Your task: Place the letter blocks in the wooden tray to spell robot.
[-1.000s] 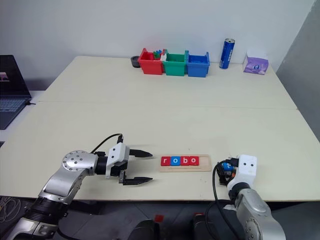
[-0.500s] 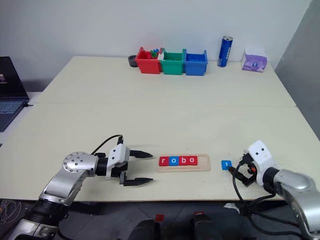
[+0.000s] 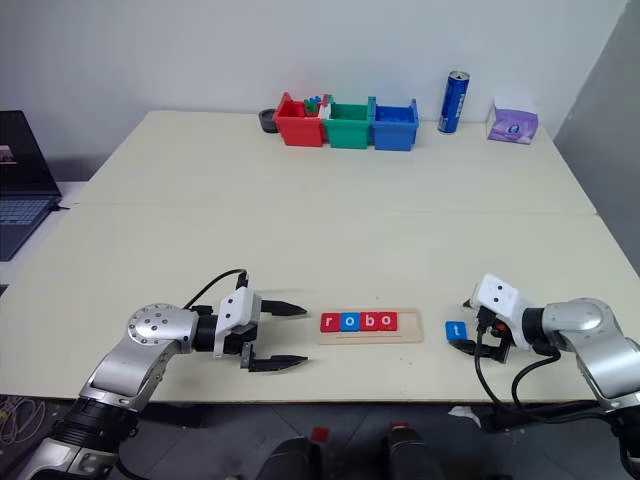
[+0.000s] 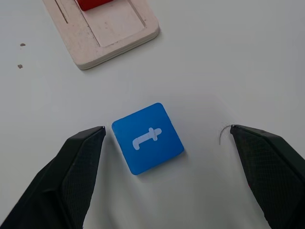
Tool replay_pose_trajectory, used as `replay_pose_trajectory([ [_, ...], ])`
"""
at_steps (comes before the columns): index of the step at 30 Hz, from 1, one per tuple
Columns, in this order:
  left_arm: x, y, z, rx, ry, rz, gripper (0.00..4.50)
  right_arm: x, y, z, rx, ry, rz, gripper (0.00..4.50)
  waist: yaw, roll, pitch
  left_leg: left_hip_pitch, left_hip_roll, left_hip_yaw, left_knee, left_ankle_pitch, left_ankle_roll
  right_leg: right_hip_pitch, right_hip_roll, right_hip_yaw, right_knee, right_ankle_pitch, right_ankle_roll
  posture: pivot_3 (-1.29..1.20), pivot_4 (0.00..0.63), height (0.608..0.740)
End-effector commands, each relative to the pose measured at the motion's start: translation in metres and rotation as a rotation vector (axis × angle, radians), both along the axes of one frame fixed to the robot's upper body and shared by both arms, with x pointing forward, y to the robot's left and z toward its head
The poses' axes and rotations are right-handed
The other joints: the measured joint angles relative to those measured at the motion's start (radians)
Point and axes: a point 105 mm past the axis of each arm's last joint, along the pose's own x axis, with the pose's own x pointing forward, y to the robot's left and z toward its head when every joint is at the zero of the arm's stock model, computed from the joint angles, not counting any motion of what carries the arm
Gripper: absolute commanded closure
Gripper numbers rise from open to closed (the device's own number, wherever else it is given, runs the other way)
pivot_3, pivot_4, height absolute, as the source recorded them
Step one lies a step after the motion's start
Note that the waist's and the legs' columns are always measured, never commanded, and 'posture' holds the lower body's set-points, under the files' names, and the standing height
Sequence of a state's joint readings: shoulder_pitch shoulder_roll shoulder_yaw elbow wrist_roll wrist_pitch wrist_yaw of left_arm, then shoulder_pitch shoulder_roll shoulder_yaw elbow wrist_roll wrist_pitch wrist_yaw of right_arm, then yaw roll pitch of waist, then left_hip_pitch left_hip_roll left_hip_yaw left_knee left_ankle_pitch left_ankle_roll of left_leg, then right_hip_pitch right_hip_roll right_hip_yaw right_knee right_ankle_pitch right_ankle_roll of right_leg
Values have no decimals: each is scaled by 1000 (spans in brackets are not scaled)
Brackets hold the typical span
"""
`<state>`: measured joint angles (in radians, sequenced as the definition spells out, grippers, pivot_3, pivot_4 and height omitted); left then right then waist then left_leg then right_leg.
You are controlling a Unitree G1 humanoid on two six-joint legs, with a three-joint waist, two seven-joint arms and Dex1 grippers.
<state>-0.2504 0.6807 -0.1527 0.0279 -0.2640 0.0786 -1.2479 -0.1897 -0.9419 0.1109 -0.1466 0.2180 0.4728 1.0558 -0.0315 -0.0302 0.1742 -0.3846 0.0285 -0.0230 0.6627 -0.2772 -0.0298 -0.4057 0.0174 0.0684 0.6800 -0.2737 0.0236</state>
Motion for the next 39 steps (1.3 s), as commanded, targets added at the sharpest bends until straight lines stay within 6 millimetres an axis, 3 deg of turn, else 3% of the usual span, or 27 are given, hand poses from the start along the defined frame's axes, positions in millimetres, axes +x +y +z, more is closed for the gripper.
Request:
replay_pose_trajectory([
  [1, 0, -2, 10, -4, -49, -15, 0, -2, 4, 1, -8, 25, 48, 201, 0, 0, 0, 0, 0, 0, 0, 0, 0, 0, 0, 0, 0, 0, 0, 0, 150, 740],
  [3, 0, -2, 10, -3, -49, -14, 0, -1, 4, -1, -9, 27, 49, 616, 0, 0, 0, 0, 0, 0, 0, 0, 0, 0, 0, 0, 0, 0, 0, 0, 150, 740],
  [10, 3, -2, 11, 3, -51, -12, 0, 2, 7, 5, 9, 12, 51, 3049, 0, 0, 0, 0, 0, 0, 0, 0, 0, 0, 0, 0, 0, 0, 0, 0, 150, 740],
  [16, 2, -2, 12, 8, -53, -13, 0, -1, 33, 27, 64, -19, 149, 3047, 0, 1, 1, 0, 0, -1, 0, 0, 0, 0, 0, 0, 1, 0, 0, 0, 150, 740],
  [21, 1, -2, 12, 8, -56, -15, 0, 3, 61, 30, 51, -39, 238, 3047, -1, 1, 1, 1, 1, -1, 0, 0, 0, 0, 0, 0, 1, 0, 0, 0, 150, 740],
  [27, 1, -1, 11, 9, -58, -13, 0, 11, 66, 23, -51, -46, 307, 3047, 2, 2, 1, 0, -1, -1, 0, 0, 0, 0, -1, -1, 0, 1, -1, 0, 150, 740],
  [39, 1, -1, 12, 5, -63, 0, 0, 18, 72, 19, -84, -43, 349, 3047, 1, 2, 1, 0, 0, -1, 1, 0, 0, 0, -1, -2, 1, 3, -5, 0, 150, 740],
])
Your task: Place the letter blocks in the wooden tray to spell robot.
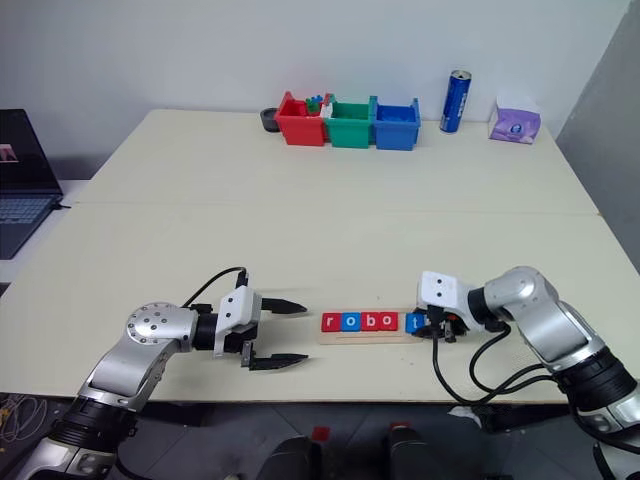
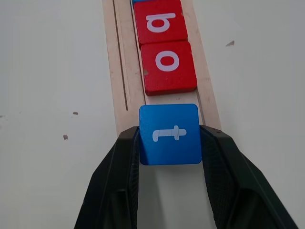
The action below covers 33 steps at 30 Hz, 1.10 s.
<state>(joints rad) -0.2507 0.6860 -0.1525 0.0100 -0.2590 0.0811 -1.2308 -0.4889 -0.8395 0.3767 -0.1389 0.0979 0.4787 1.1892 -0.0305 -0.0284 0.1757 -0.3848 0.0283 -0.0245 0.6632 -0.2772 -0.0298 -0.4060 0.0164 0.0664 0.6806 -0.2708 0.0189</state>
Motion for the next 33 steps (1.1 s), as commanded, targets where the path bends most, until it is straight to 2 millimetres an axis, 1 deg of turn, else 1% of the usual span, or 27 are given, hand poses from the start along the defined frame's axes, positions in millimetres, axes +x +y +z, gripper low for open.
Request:
replay_pose_trajectory([
  [1, 0, 0, 9, -2, -42, -6, 0, 4, 3, 7, 1, -31, 24, 3047, 0, 0, 0, 0, 0, 0, 0, 0, 0, 0, 0, 0, 0, 0, 0, 0, 150, 740],
  [6, -2, 3, 8, -1, -43, -2, 0, 9, 3, 8, -1, -31, 18, 3047, 0, 0, 0, 0, 0, 0, 0, 0, 0, 0, 0, 0, 0, 0, 0, 0, 150, 740],
  [11, 0, 0, 7, -3, -44, 0, 0, 12, 3, 7, -8, -29, 19, 3047, 0, 0, 0, 0, 0, 0, 0, 0, 0, 0, 0, 0, 0, 0, 0, 0, 150, 740],
  [17, -2, -3, 8, -6, -44, 0, 0, 11, 4, 6, -8, -23, 28, 3047, 0, 0, 0, 0, 0, 0, 0, 0, 0, 0, 0, 0, 0, 0, 0, 0, 150, 740],
  [21, -1, -3, 8, -5, -43, 2, 0, 11, 8, 11, 12, -24, 36, 3047, 0, 0, 0, 0, 0, 0, 0, 0, 0, 0, 0, 0, 0, 0, 0, 0, 150, 740],
  [28, -1, -3, 9, -8, -44, 2, 0, 12, 7, 10, 2, -16, 32, 3047, 0, 0, 0, 0, 0, 0, 0, 0, 0, 0, 0, 0, 0, 0, -1, 0, 150, 740],
  [33, -1, -4, 12, -8, -44, 1, 0, 11, 9, 14, 12, -15, 35, 3047, -1, 0, 0, 0, 0, 0, 0, 0, 0, 0, 0, 0, 0, 0, -1, 0, 150, 740],
])
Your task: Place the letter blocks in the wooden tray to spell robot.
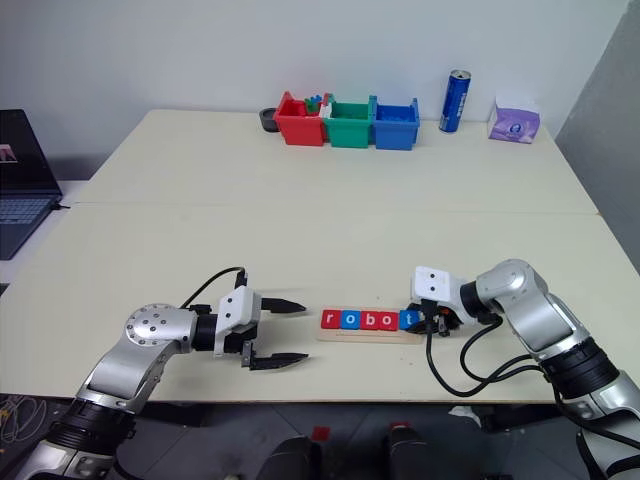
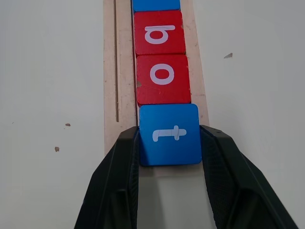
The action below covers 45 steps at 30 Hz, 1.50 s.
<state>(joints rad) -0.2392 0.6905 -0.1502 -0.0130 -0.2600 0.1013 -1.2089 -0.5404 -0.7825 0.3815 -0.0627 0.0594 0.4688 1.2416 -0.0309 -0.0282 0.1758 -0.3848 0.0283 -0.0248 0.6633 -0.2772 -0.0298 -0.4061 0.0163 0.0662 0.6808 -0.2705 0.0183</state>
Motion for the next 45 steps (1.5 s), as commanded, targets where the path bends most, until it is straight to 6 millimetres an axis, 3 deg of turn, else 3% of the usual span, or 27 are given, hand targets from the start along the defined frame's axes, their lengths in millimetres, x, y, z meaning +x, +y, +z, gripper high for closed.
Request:
replay_pose_trajectory([
  [1, -1, -5, 12, -9, -46, -19, 0, 3, 4, 15, 10, -37, 19, 3047, 0, 0, 0, 0, 0, 0, 0, 0, 0, 0, 0, 0, 0, 0, 0, 0, 150, 740],
  [2, -1, -6, 13, -10, -46, -20, 0, 3, 5, 16, 13, -36, 19, 2317, 0, 0, 0, 0, 0, 0, 0, 0, 0, 0, 0, 0, 0, 0, 0, 0, 150, 740],
  [9, -3, -6, 12, -11, -44, -19, 0, 3, 6, 20, 28, -35, 6, 28, 0, 0, 0, 0, 0, 0, 0, 0, 0, 0, 0, 0, 0, 0, 0, 0, 150, 740],
  [16, -2, -2, 8, -16, -38, -3, 0, -1, -2, 37, 89, -63, -73, 28, 1, 0, 0, 0, 0, -1, 0, 0, 0, 0, 0, 0, 0, 0, 0, 0, 150, 740],
  [22, 8, 5, 11, -52, -31, 93, 0, -19, -13, 44, 175, -98, -144, 28, 3, 0, 0, -1, 0, -1, 0, 0, 0, 0, -1, -1, 0, 0, 0, 0, 150, 740],
  [27, 15, 6, 28, -125, -86, 156, 0, -38, -14, 55, 290, -144, -164, 28, 2, 0, 0, -1, 0, -1, 0, 0, 0, 0, 0, -1, 0, 0, 1, 0, 150, 740],
  [35, 4, 17, 36, -81, -77, 41, 0, -63, -16, 72, 394, -107, -98, 28, 0, 0, 0, 0, 0, 0, 0, 0, 0, 1, 0, -1, 0, -3, 5, 0, 150, 740],
  [45, 3, 10, 42, -92, -85, -20, 0, -64, -19, 70, 394, -76, -89, 28, 1, 0, 0, 0, 0, 1, 0, 0, 0, 1, 0, -1, 0, -3, 5, 0, 150, 740],
])
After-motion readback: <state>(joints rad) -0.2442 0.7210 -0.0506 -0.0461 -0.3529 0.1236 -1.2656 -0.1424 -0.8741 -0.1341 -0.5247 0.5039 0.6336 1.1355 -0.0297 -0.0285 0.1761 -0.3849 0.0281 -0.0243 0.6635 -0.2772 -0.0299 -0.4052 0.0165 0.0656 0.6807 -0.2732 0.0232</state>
